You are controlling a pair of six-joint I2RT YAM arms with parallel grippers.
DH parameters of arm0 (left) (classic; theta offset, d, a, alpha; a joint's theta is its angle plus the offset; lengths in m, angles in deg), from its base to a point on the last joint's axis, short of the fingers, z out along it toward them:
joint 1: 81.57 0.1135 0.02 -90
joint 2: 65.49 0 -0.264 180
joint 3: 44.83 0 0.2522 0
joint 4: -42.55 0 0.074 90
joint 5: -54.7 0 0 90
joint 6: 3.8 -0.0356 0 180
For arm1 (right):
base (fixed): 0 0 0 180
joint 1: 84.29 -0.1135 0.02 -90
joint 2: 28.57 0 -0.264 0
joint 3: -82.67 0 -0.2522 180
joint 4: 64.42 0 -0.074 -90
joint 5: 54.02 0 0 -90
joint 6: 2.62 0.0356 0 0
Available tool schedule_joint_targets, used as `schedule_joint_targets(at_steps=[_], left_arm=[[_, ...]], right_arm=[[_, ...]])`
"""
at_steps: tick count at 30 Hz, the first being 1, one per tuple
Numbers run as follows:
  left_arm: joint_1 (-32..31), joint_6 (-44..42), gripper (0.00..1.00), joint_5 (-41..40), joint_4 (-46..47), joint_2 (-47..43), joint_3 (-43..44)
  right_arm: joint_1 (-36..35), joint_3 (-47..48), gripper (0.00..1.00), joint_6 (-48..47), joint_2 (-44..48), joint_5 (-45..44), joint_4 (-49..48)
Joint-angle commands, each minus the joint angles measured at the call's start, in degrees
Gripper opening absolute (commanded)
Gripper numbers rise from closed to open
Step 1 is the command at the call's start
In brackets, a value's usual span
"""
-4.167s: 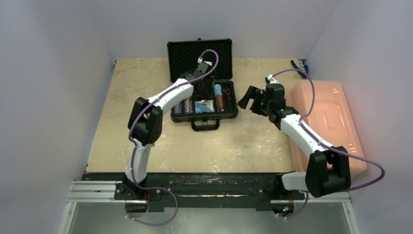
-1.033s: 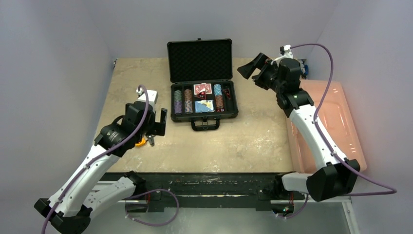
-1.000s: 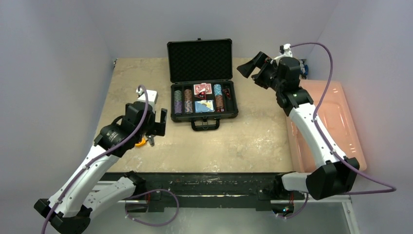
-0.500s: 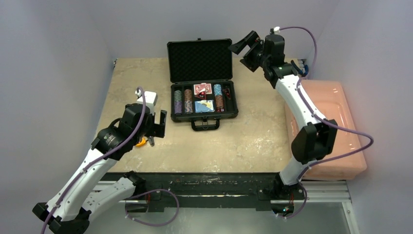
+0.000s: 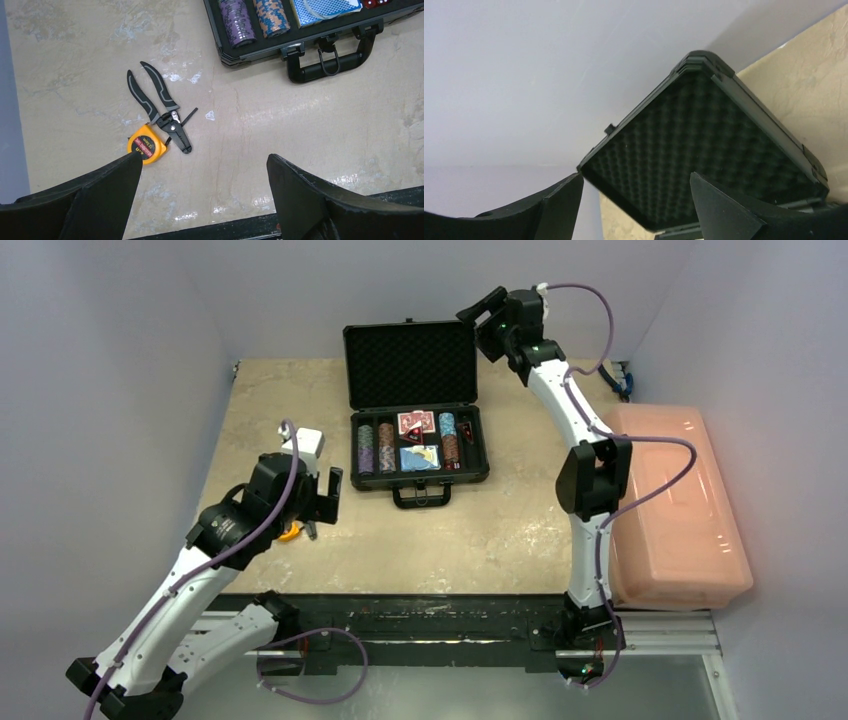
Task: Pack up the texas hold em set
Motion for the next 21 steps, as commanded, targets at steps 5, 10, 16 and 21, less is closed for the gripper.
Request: schedule_joint_targets(at_steps=[5,10,16,21], left_arm=[[1.1,-1.4,0.95,2.1,2.6,-0.9,-0.4],[1.8,-1.5,0.95,3.2,2.9,-1.3,-0.5],[3.0,-1.5,0.94,4.7,3.2,-1.4,-0.6],[3.8,-1.6,0.94,5.0,3.3,-1.1,-0.7]], right_arm=[[-0.6,11.5,0.82,-13.4,-6.1,-6.2,-4.5],[-0.6,12.1,0.84,-32.6,-9.5,-5.7,-5.9],[-0.6,10.3,0.79,-43.3,-12.2,-5.2,-7.3],[-0.5,10.2,0.61,-47.2,-14.4,-4.8,-10.1]])
